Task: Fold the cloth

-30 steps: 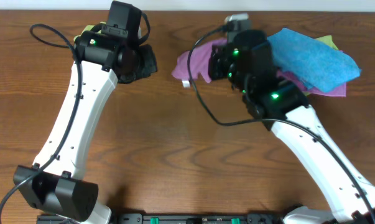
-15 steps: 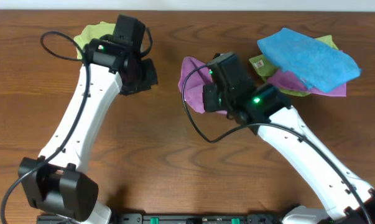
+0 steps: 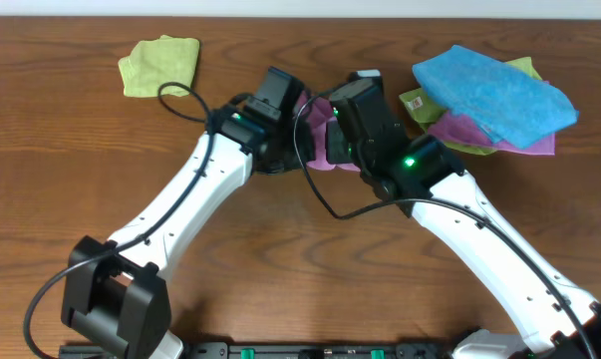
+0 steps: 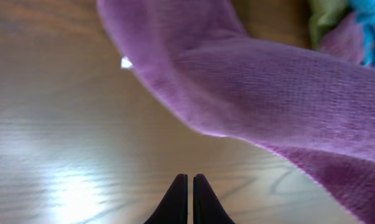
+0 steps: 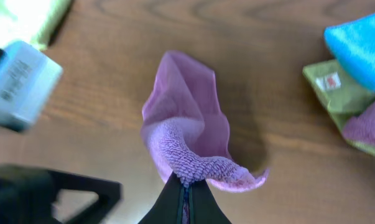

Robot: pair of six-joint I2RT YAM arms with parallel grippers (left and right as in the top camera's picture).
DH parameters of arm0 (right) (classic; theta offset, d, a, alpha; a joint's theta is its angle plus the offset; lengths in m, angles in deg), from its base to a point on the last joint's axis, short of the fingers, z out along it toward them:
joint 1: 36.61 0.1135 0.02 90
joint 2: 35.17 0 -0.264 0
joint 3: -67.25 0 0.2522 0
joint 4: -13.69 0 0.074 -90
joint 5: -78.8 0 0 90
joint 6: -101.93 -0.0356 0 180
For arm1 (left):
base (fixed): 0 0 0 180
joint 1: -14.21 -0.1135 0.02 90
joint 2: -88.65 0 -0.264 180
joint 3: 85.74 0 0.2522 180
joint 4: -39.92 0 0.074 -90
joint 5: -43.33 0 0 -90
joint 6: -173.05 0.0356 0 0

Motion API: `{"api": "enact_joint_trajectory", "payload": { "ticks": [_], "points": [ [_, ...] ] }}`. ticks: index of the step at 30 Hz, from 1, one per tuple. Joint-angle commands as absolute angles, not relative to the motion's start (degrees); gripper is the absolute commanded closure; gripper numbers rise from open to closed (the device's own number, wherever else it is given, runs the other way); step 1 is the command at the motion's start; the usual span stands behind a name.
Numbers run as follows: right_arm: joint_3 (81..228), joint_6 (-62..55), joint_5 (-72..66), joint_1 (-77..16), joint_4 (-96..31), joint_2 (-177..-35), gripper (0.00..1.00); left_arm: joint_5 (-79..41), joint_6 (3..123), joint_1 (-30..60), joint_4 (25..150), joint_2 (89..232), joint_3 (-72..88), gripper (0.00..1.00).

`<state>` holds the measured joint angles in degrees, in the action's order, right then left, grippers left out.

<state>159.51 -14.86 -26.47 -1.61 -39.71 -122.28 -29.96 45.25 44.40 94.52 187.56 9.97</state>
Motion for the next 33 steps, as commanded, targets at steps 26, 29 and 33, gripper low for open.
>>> {"api": "enact_joint_trajectory", "payload": {
  "ticks": [26,29,33],
  "points": [
    [144.8,-13.1,-25.7,-6.6,-34.8,-122.5,0.99,-40.7,45.8,33.6,91.1,193.4,5.2,0.94],
    [144.1,-15.5,-25.3,-6.6,-41.0,-122.5,0.98,-40.9,45.8,33.7,92.1,193.4,5.2,0.94],
    [144.0,-16.9,-27.1,-6.5,-47.2,-122.5,0.98,-41.6,45.8,33.7,92.4,193.4,5.0,0.94]
  ]
}}
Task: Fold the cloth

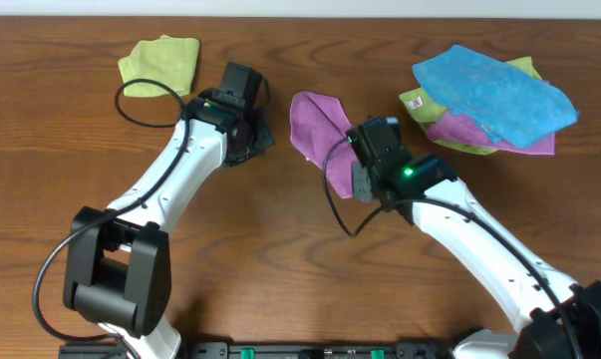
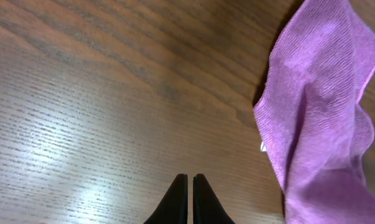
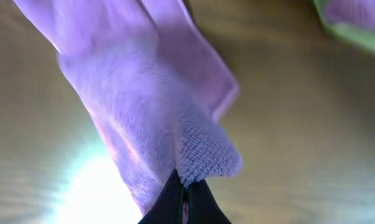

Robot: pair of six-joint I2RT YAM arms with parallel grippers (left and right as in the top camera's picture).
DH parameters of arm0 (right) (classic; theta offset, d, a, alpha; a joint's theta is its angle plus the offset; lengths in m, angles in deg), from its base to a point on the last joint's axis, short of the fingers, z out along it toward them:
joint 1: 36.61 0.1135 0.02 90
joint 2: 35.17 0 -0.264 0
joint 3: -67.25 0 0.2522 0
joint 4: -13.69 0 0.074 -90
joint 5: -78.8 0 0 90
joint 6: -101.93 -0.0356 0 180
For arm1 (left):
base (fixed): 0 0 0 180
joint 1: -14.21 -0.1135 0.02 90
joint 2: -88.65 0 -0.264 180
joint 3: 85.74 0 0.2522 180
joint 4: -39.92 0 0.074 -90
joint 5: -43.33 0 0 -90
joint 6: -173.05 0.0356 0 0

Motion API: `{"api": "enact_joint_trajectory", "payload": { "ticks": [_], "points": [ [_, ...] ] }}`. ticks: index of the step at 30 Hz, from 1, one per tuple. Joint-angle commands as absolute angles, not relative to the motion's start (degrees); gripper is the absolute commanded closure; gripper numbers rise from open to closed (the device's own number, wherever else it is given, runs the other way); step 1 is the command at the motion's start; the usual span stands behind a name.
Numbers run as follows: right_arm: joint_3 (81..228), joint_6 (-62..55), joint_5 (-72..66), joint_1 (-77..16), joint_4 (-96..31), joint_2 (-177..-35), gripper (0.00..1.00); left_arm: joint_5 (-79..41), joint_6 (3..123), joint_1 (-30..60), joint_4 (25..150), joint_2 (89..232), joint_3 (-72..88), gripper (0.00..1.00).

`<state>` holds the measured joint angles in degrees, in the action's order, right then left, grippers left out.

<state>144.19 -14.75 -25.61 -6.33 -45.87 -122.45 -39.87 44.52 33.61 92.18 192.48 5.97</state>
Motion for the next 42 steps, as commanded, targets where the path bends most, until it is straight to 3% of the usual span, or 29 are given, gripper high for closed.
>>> {"api": "enact_joint_trajectory", "payload": {
  "ticks": [1,5,14,16,18,19,28,34,38,42],
  "points": [
    [143.9,-17.4,-29.0,-6.5,-48.6,-122.5,0.98,-42.5,45.8,33.7,92.4,193.4,5.0,0.94],
    [143.8,-19.1,-34.8,-6.6,-50.9,-122.5,0.98,-42.8,45.8,33.7,92.4,193.4,5.0,0.94],
    [143.8,-36.5,-51.8,-9.7,-55.1,-122.5,0.96,-42.3,45.8,33.7,92.4,193.4,5.0,0.94],
    [143.8,-37.9,-51.7,-10.8,-54.9,-122.5,0.73,-42.1,45.8,33.7,92.5,193.4,5.0,0.94],
    [143.8,-38.0,-51.2,-11.4,-54.8,-122.5,0.14,-42.1,45.8,33.7,92.5,193.4,5.0,0.94],
    [143.8,-37.7,-50.4,-11.5,-54.9,-122.5,0.01,-42.1,45.8,33.7,92.5,193.4,5.0,0.94],
    [143.8,-31.9,-19.3,-9.5,-52.9,-122.4,0.02,-41.8,45.8,33.7,92.9,193.4,5.0,0.94],
    [137.8,-34.7,-5.5,-7.3,-36.1,-122.5,0.04,-42.7,47.6,33.6,92.7,193.4,5.0,0.94],
    [128.1,-37.3,-0.9,-7.6,-22.3,-122.5,0.08,-42.9,50.3,33.6,92.2,193.4,5.0,0.94],
    [122.7,-39.8,-0.3,-8.8,-17.0,-122.5,0.09,-42.8,51.8,32.4,91.8,193.4,5.0,0.94]
  ]
}}
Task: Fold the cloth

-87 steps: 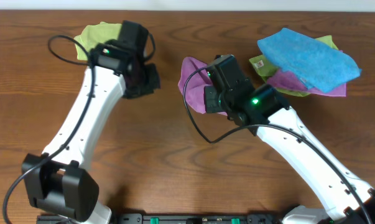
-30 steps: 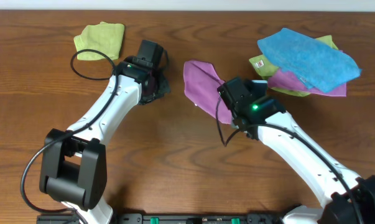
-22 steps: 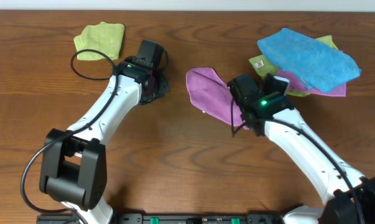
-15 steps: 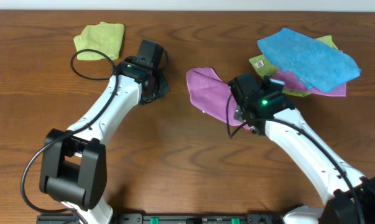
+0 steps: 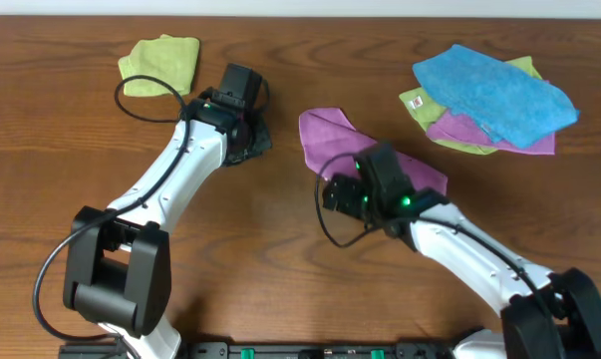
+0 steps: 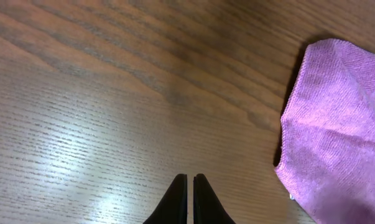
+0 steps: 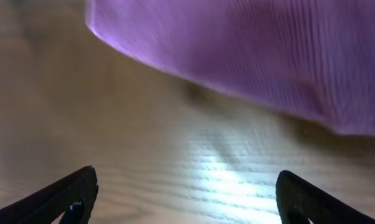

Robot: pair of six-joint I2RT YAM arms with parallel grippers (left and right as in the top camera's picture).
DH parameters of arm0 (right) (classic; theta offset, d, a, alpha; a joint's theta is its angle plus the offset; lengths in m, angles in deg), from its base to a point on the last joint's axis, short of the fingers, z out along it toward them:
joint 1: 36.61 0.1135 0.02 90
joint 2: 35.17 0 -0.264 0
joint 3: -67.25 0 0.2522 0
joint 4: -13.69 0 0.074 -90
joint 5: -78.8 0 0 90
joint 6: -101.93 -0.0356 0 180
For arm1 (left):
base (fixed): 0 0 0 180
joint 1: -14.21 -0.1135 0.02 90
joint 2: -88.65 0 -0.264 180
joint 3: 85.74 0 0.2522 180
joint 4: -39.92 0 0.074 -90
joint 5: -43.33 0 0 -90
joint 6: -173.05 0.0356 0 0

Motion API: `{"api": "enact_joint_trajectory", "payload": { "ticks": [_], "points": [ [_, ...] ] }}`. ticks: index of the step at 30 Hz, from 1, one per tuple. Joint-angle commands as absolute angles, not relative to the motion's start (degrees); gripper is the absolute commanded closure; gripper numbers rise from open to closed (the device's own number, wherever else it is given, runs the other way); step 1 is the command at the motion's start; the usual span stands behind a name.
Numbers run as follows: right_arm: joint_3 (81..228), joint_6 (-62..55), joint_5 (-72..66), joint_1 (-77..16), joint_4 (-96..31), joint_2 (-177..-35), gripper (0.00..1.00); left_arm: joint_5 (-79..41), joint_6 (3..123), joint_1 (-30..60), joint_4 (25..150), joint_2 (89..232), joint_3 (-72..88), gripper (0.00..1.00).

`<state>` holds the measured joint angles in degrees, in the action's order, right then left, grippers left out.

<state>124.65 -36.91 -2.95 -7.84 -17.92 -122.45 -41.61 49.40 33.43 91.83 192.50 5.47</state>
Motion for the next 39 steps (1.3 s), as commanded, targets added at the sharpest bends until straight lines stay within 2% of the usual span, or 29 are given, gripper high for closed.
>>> {"api": "enact_joint_trajectory", "payload": {
  "ticks": [1,8,11,14,25,31,32,35,36,37,39],
  "points": [
    [122.2,-40.0,-0.2,-9.2,-17.0,-122.5,0.09,-42.8,52.0,32.0,91.9,193.4,5.0,0.93],
    [121.9,-41.2,-3.0,-9.8,-18.3,-122.5,0.09,-42.6,53.3,28.2,92.5,193.4,5.0,0.93],
    [121.9,-39.0,-5.0,-10.4,-15.2,-122.6,0.09,-42.6,53.6,27.4,92.5,193.4,5.0,0.93],
    [121.9,-38.6,-5.6,-11.5,-11.1,-124.0,0.10,-42.6,53.9,27.2,92.0,193.4,5.0,0.93],
    [121.9,-40.3,-5.2,-12.7,-11.5,-128.1,0.09,-42.7,55.4,27.2,91.9,193.4,5.0,0.92],
    [121.9,-40.3,-14.0,-13.2,-10.9,-128.1,0.17,-42.6,55.4,27.2,92.0,193.4,5.0,0.92],
    [121.9,-40.2,-14.0,-13.5,-10.4,-128.1,0.23,-42.6,55.4,27.2,92.0,193.4,5.0,0.92],
    [121.9,-40.1,-14.0,-13.4,-9.5,-128.1,0.65,-42.6,55.4,27.2,92.0,193.4,5.0,0.92],
    [121.9,-40.1,-14.0,-13.4,-9.2,-128.1,0.83,-42.6,55.4,27.2,92.0,193.4,5.0,0.92],
    [121.9,-40.1,-14.0,-13.4,-8.7,-128.1,0.91,-42.6,55.4,27.2,92.0,193.4,5.0,0.92],
    [121.9,-40.1,-13.2,-13.3,-7.2,-128.1,0.94,-42.6,55.4,27.2,92.0,193.4,5.0,0.92]
  ]
}}
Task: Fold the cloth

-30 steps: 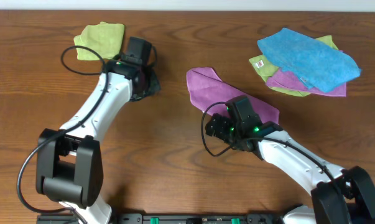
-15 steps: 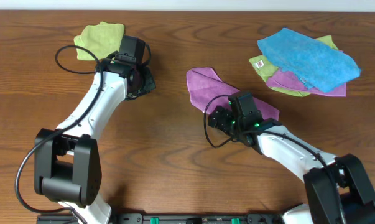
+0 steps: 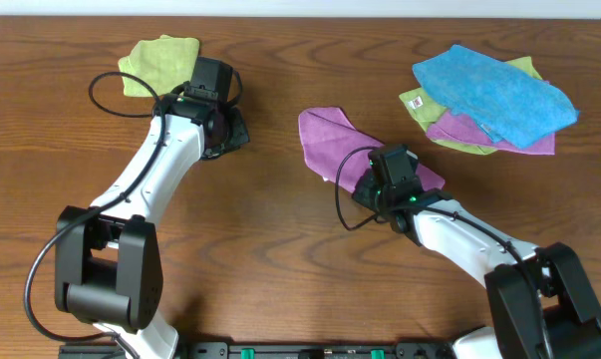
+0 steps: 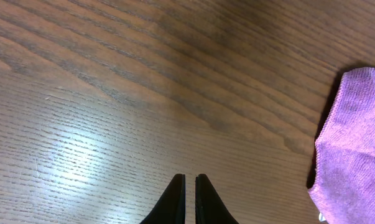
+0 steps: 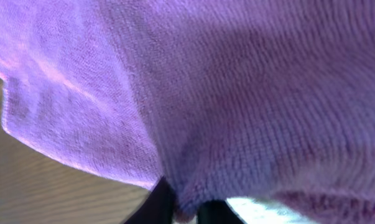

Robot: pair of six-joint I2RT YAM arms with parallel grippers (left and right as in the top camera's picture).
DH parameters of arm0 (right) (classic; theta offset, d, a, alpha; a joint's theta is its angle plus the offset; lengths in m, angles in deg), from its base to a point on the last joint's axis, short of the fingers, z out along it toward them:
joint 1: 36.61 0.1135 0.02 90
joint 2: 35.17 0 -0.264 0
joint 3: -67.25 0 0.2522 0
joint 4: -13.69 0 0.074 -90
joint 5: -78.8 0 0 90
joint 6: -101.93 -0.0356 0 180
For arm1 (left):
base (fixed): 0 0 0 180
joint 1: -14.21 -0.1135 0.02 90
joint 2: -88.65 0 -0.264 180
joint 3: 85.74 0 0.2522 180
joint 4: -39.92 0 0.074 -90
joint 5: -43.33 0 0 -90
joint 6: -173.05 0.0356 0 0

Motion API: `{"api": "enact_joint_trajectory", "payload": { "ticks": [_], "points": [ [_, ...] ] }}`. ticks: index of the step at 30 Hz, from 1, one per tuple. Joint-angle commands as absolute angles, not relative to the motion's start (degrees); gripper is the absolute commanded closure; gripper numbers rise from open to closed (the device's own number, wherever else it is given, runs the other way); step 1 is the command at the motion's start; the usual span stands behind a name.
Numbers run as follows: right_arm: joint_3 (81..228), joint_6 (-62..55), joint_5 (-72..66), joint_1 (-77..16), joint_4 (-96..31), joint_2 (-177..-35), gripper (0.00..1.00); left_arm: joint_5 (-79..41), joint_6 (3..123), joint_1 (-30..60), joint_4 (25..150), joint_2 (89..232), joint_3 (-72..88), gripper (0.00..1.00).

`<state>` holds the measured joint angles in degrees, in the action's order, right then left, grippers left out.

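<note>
A purple cloth lies spread in a rough diagonal strip at the table's middle. It fills the right wrist view, and its edge shows in the left wrist view. My right gripper sits at the cloth's near edge, shut on a pinch of the fabric. My left gripper hovers over bare wood to the left of the cloth, shut with nothing in it.
A yellow-green cloth lies at the back left, just behind my left arm. At the back right is a pile of cloths topped by a blue one. The table is brown wood.
My right gripper was open over the wood beside the cloth's near-left edge. Now it is on the near edge, shut on the fabric. My left gripper has moved a little further left.
Both grippers were together at the cloth, the right one holding it bunched up. Then the left stood off to the left while the right still held the cloth. Later the cloth lay spread and the right was open. Now the right grips its near edge.
</note>
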<state>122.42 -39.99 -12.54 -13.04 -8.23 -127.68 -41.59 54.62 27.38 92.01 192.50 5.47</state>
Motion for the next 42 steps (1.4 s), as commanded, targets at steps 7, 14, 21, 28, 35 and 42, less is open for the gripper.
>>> {"api": "enact_joint_trajectory", "payload": {
  "ticks": [7,14,21,28,35,42],
  "points": [
    [122.9,-42.0,-6.4,-13.3,2.8,-127.0,0.98,-42.6,55.4,27.2,92.5,193.4,5.0,0.92],
    [127.1,-43.4,-7.6,-13.3,4.3,-122.6,0.98,-39.3,55.4,27.2,92.6,193.4,5.0,0.91],
    [132.8,-41.2,-12.5,-13.3,4.5,-121.7,0.98,-30.1,55.2,27.4,92.4,193.4,5.0,0.91],
    [133.9,-39.1,-14.4,-13.2,-2.6,-122.0,0.65,-30.1,55.2,27.4,92.2,193.4,5.0,0.88],
    [133.8,-35.7,-20.8,-10.4,-12.7,-122.2,0.01,-30.1,55.2,27.4,90.0,193.4,5.0,0.88],
    [133.8,-35.8,-20.8,-10.3,-13.2,-122.2,0.01,-24.3,52.4,28.9,90.3,193.4,5.0,0.94]
  ]
}}
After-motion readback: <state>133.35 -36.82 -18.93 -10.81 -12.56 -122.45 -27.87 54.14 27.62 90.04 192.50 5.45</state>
